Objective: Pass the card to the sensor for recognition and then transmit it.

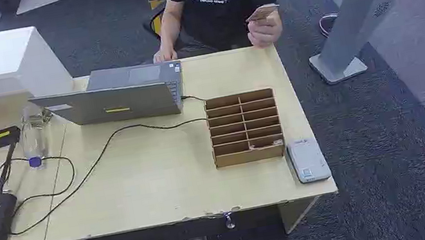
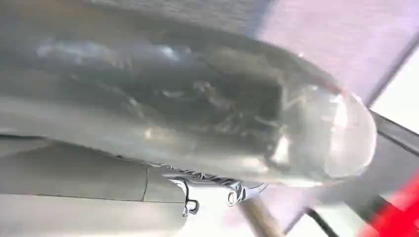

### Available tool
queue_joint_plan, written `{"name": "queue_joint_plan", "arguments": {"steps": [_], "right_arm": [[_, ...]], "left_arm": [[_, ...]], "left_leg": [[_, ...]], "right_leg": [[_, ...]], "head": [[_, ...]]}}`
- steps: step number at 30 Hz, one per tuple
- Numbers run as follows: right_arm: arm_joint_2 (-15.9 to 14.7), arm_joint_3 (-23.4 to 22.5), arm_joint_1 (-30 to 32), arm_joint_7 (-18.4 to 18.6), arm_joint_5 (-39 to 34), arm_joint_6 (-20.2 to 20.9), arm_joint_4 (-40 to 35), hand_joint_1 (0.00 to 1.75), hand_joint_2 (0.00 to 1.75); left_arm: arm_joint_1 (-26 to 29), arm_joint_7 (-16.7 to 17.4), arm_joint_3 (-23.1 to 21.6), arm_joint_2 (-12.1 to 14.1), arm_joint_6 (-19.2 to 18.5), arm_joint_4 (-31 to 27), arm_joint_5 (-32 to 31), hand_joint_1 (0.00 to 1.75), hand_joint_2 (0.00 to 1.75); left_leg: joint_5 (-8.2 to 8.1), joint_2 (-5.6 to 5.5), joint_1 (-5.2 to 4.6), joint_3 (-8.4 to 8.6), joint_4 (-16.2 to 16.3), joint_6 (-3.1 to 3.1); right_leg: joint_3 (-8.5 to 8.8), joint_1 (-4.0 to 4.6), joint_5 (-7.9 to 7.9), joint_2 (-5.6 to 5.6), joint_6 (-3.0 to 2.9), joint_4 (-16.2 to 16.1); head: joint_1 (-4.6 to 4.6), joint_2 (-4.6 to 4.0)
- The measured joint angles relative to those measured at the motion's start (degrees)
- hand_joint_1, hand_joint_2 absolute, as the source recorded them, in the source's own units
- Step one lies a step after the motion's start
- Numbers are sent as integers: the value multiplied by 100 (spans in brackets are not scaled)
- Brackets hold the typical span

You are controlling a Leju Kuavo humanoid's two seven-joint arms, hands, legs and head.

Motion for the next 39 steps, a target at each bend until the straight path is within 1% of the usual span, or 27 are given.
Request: {"name": "queue_joint_plan", "arguments": {"steps": [2, 3, 5, 8, 11, 12, 14, 15, 17, 20, 22, 24, 25, 26, 27, 28, 31, 34, 36, 39], "right_arm": [[-293, 0, -107, -105, -85, 63, -15, 0, 0], [-425, 0, -165, -122, -136, 158, -42, 0, 0], [-695, 0, -283, -48, -177, 421, -65, 0, 0], [-1189, 76, -688, 74, -173, 1001, -113, 0, 0], [-1693, 370, -1255, 234, -149, 1128, -208, 0, 0], [-1826, 480, -1425, 230, -157, 1159, -242, 0, 0], [-1985, 670, -1776, 131, -170, 1233, -282, 0, 0], [-2056, 807, -1943, 83, -164, 1300, -297, 0, 175], [-2180, 1113, -2296, 63, -109, 1419, -328, 0, 175], [-2315, 1719, -3079, 90, -13, 1701, -407, 0, 175], [-2374, 2382, -4018, 173, 138, 2097, -485, 0, 175], [-2376, 3309, -4825, 330, 271, 2611, -608, 0, 175], [-2365, 3777, -5124, 442, 271, 2845, -695, 0, 175], [-2332, 4126, -5429, 580, 190, 2965, -752, 0, 175], [-2278, 4606, -5720, 775, 8, 3062, -821, 0, 175], [-2232, 5003, -5961, 886, -158, 3139, -879, 0, 175], [-2136, 6214, -6485, 1073, -709, 3318, -1114, 0, 175], [-1972, 7472, -6810, 1208, -1232, 3301, -1481, 0, 175], [-1867, 8023, -6870, 1305, -1366, 3209, -1679, 0, 175], [-1786, 8698, -6902, 1344, -1510, 3180, -1890, 0, 175]], "left_arm": [[-1, -5, 0, -7, 11, 0, -4, 0, 0], [4, -4, 0, -13, 9, 0, -24, 0, 0], [5, -4, 2, -33, 7, 0, -66, 0, 0], [4, -4, 2, -31, 9, 0, -59, 0, 0], [-4, -4, 2, -28, 7, 0, -59, 0, 0], [-2, -5, 2, -33, -4, 0, -59, 0, 0], [3, -4, 2, -46, -42, 0, -59, 0, 0], [0, -4, 2, -48, -63, 0, -61, 0, 0], [-10, -4, 2, -44, -101, 0, -70, 0, 0], [-9, -4, 2, -44, -182, 0, -107, 0, 0], [-12, -53, 0, -22, -275, 0, -142, 0, 0], [-39, -107, 0, 9, -370, 0, -203, 0, 0], [-52, -125, 0, 29, -411, 0, -232, 0, 0], [-62, -138, 0, 39, -442, 0, -245, 0, 0], [-62, -160, 0, 39, -478, 0, -264, 0, 0], [-62, -173, 0, 42, -498, 0, -290, 0, 0], [-56, -197, -9, 90, -595, 0, -345, 0, 0], [-59, -245, -35, 120, -680, 0, -417, 0, 0], [-64, -247, -35, 129, -706, 0, -426, 0, 0], [-70, -247, -37, 129, -706, -2, -433, 0, 0]], "left_leg": [[0, 0, 4, 0, 0, 0], [0, 0, 4, -1, 0, 0], [0, -1, 3, -3, 0, 0], [2, 0, -10, -5, 0, 4], [3, -3, -10, -4, 0, 7], [6, -8, -7, -6, 0, 12], [8, -15, -7, -11, 0, 15], [8, -15, -11, -12, 0, 15], [8, -18, -10, -22, -1, 15], [11, -18, -13, -29, -1, 18], [14, -17, -24, -33, -1, 21], [17, -16, -23, -33, -1, 23], [19, -28, -13, -34, 0, 22], [27, -46, -12, -37, 0, 22], [36, -55, -20, -41, 0, 28], [43, -67, -22, -41, 0, 30], [48, -89, -22, -52, 1, 32], [48, -72, -18, -47, 1, 30], [48, -60, -16, -41, 1, 30], [48, -62, -18, -46, 0, 30]], "right_leg": [[1, 3, 0, 0, 0, -1], [1, 4, 0, 0, 0, -1], [2, 3, 1, -1, 2, 0], [-2, -10, 3, -1, 5, 4], [-1, -10, 3, -3, 6, 7], [1, -6, 3, -10, 6, 6], [0, -7, 3, -15, 7, 6], [0, -11, 4, -14, 9, 7], [3, -10, 5, -18, 10, 7], [1, -12, 7, -18, 12, 10], [-8, -23, 9, -17, 15, 23], [-6, -23, 9, -16, 15, 28], [-4, -15, 9, -28, 15, 27], [-4, -12, 9, -44, 15, 26], [-9, -19, 9, -58, 15, 27], [-16, -21, 9, -71, 15, 27], [-20, -20, 10, -96, 16, 27], [-20, -16, 10, -73, 15, 28], [-23, -14, 10, -59, 15, 28], [-22, -16, 10, -62, 16, 27]], "head": [[7, 0], [4, 0], [4, 0], [0, 0], [4, 0], [7, 0], [5, 0], [2, 0], [7, 0], [7, 0], [4, 0], [-9, 0], [9, 0], [13, 0], [2, 0], [0, 0], [6, 0], [0, 0], [7, 0], [4, 0]]}}
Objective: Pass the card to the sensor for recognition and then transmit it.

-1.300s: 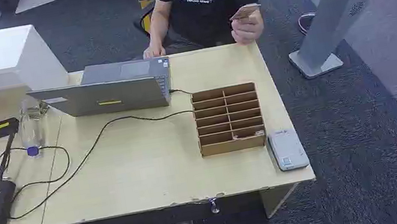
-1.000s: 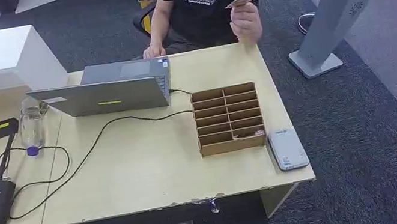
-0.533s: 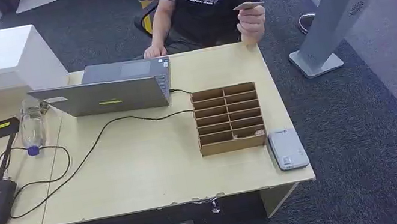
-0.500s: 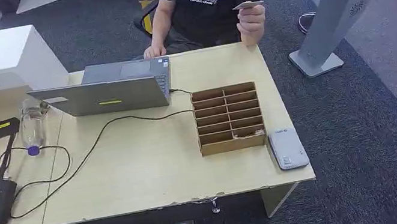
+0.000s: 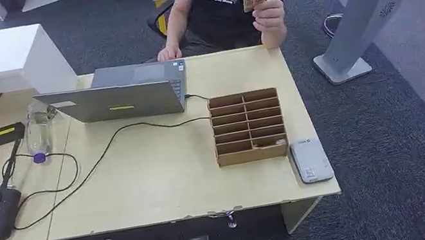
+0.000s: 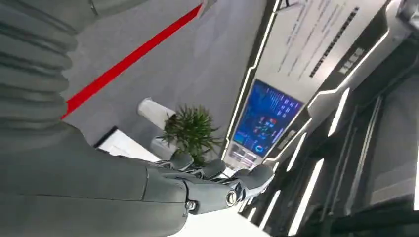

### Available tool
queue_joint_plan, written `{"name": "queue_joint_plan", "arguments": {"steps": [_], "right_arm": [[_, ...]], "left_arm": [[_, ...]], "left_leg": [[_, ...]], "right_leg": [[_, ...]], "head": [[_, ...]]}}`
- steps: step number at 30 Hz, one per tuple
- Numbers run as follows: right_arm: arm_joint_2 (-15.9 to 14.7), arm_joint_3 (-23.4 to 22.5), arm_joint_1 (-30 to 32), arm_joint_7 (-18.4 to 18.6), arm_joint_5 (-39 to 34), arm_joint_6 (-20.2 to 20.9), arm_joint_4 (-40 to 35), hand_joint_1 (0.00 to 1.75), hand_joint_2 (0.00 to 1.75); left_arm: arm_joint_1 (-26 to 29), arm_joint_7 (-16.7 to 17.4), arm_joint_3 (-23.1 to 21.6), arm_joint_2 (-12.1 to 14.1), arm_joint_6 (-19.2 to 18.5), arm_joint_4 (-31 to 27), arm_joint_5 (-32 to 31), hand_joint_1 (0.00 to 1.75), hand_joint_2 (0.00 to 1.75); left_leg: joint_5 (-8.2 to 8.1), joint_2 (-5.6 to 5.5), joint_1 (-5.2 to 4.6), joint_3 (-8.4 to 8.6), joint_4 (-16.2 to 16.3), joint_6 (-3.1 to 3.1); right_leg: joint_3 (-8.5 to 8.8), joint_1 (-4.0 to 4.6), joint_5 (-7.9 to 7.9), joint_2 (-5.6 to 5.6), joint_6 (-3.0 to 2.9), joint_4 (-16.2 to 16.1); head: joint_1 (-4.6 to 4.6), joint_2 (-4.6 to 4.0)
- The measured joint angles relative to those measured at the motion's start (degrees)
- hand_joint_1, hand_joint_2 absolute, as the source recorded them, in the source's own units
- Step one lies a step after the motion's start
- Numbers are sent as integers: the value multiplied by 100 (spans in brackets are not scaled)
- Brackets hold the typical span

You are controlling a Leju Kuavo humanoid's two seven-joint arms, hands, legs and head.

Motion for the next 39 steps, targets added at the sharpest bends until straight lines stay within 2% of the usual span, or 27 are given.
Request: {"name": "queue_joint_plan", "arguments": {"steps": [3, 7, 11, 15, 18, 27, 39], "right_arm": [[129, 791, -31, -20, -3, 134, -213, 0, 175], [405, 1546, 122, 157, 2, 319, -451, 0, 175], [737, 2205, 456, 350, -44, 330, -661, 0, 175], [1178, 2923, 990, 341, -86, 313, -729, 0, 175], [1382, 3177, 1288, 328, -88, 300, -729, 0, 175], [1887, 3701, 1900, 249, -16, 330, -718, 0, 175], [2090, 3987, 2088, 240, -3, 317, -698, 0, 175]], "left_arm": [[3, 0, -31, 11, -24, 2, -24, 0, 0], [-40, 0, -50, 13, -72, 2, -33, 0, 0], [-90, 9, -107, 7, -92, 0, -39, 0, 0], [-126, 87, -131, 4, -101, 0, -39, 0, 0], [-141, 107, -131, -2, -101, 0, -37, 0, 0], [-132, 208, -133, -7, -48, 0, -26, 0, 0], [-134, 265, -138, -9, 7, 0, -48, 0, 0]], "left_leg": [[-1, 13, 1, 4, 0, 0], [-1, 28, 3, 11, 0, -1], [5, 11, 20, 1, 0, -8], [5, 31, 27, 12, 1, -17], [12, -3, 30, -1, 2, -21], [10, 2, 34, -11, 1, -23], [10, 4, 33, -8, 2, -24]], "right_leg": [[-1, 1, 2, 17, -1, 0], [-1, 2, 8, 34, 0, 1], [6, 18, 10, 18, 0, 1], [0, 26, 19, 45, -9, 0], [-7, 29, 18, 3, -10, -1], [-15, 33, 16, 9, -12, -1], [-17, 33, 16, 14, -12, -1]], "head": [[-4, 0], [0, 0], [6, 0], [-18, 0], [-18, 0], [-15, 0], [-15, 0]]}}
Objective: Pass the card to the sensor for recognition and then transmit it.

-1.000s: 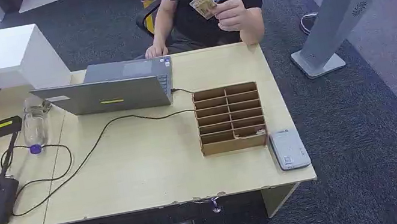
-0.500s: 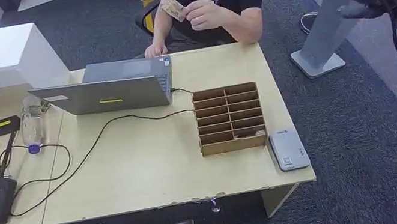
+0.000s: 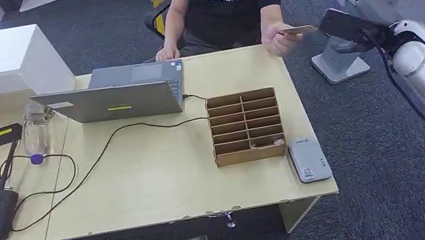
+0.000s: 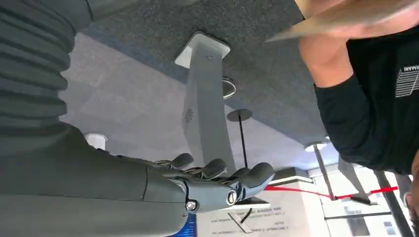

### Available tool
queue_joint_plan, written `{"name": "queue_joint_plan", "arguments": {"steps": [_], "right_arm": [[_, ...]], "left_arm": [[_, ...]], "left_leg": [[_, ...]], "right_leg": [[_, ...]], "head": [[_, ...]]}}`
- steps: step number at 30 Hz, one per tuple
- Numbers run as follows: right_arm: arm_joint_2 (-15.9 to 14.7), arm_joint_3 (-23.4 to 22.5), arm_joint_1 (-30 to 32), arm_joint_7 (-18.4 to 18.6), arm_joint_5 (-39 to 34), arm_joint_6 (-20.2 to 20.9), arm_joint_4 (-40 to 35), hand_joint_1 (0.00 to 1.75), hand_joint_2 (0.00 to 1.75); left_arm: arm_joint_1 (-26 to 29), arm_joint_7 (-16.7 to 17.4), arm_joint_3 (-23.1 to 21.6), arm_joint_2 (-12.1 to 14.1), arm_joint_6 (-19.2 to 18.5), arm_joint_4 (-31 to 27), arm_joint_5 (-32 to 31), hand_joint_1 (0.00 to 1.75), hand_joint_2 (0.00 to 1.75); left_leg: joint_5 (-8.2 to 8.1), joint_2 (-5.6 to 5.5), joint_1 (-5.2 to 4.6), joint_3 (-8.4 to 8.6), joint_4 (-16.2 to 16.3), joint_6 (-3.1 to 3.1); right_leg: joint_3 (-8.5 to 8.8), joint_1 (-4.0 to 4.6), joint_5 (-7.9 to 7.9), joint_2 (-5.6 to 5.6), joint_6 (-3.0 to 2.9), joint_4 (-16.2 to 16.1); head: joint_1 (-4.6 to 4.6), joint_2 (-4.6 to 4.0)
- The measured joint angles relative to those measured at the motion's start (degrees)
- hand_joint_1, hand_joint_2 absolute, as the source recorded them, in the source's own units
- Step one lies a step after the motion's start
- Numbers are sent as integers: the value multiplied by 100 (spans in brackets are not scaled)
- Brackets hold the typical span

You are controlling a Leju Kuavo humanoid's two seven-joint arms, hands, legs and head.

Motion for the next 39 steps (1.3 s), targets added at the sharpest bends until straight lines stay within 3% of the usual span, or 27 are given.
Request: {"name": "queue_joint_plan", "arguments": {"steps": [14, 16, 39], "right_arm": [[72, 90, 89, -53, 162, -15, 98, 0, 175], [83, 90, 110, -42, 214, -2, 116, 175, 175], [138, 85, 279, -140, 514, -138, 376, 175, 175]], "left_arm": [[-38, 68, -2, -39, 48, 0, -44, 0, 0], [-50, 79, -2, -39, 48, 0, -50, 0, 0], [-101, 146, -4, -39, 92, 0, -92, 0, 0]], "left_leg": [[0, 4, 0, 3, 0, 0], [0, 5, 0, 3, 0, 0], [0, 13, 0, 6, 1, 0]], "right_leg": [[1, 0, 0, 6, 0, 0], [1, 0, 0, 7, 0, 0], [0, 0, 0, 12, 0, 0]], "head": [[0, 0], [0, 0], [0, 0]]}}
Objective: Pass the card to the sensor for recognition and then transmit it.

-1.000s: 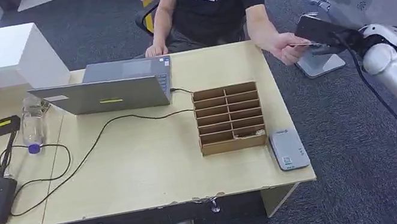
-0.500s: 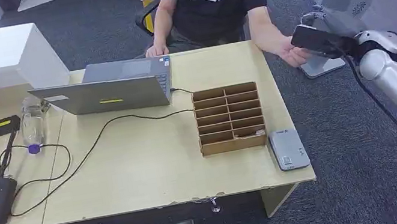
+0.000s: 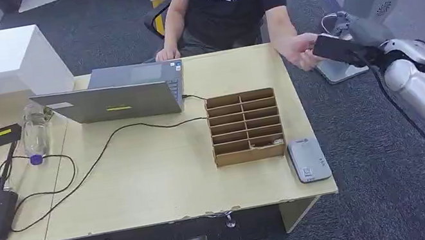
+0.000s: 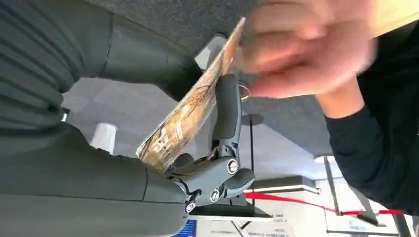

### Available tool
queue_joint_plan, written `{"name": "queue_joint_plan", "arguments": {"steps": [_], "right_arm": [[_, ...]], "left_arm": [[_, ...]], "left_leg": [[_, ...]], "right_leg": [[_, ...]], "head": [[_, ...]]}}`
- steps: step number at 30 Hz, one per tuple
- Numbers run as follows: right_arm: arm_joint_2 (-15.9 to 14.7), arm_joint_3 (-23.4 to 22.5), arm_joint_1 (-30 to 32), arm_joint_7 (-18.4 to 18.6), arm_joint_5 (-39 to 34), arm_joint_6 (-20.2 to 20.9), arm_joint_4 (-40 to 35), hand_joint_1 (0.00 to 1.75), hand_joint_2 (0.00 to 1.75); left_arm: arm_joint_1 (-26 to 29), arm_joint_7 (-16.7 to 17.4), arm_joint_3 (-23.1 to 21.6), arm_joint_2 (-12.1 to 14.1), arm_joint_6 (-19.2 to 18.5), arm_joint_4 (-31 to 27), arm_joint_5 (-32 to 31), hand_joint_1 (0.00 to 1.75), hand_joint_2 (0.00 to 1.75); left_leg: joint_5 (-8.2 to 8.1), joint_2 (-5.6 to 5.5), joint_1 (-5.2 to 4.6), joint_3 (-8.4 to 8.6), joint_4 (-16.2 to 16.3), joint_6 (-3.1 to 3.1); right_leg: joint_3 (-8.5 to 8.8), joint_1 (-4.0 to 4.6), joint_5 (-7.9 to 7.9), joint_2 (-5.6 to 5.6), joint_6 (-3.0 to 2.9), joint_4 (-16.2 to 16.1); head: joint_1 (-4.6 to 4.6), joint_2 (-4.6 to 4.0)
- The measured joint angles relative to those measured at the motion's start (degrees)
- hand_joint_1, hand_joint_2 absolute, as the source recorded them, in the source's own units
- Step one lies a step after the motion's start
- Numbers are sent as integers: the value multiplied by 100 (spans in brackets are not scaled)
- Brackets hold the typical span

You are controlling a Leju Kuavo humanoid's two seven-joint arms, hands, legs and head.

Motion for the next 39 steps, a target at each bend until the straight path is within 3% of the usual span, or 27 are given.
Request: {"name": "queue_joint_plan", "arguments": {"steps": [10, 20, 31, 39], "right_arm": [[-92, -9, 172, 42, 105, -170, 85, 175, 175], [-271, -11, 885, 216, 249, -463, -275, 175, 175], [-575, -63, 1731, 651, 354, -686, -1221, 175, 175], [-724, -46, 2061, 730, 245, -592, -1961, 175, 175]], "left_arm": [[6, 28, 0, -2, 42, 0, 35, 0, 0], [6, 28, 0, -2, 116, 0, 55, 0, 0], [11, 28, 0, -4, 135, 0, 98, 0, 0], [56, 2, 0, -4, 205, 0, 160, 0, 0]], "left_leg": [[0, 0, 0, 1, 0, -1], [-1, 1, 0, 1, 0, -1], [-1, 0, 0, 0, 0, -1], [-2, 3, 0, 1, -1, -3]], "right_leg": [[1, 0, 0, 0, 0, 0], [1, 0, 0, 2, 0, -1], [2, 0, 0, 0, 0, -1], [1, 0, 0, 5, 0, -1]], "head": [[0, 0], [-2, 0], [-2, 0], [0, 0]]}}
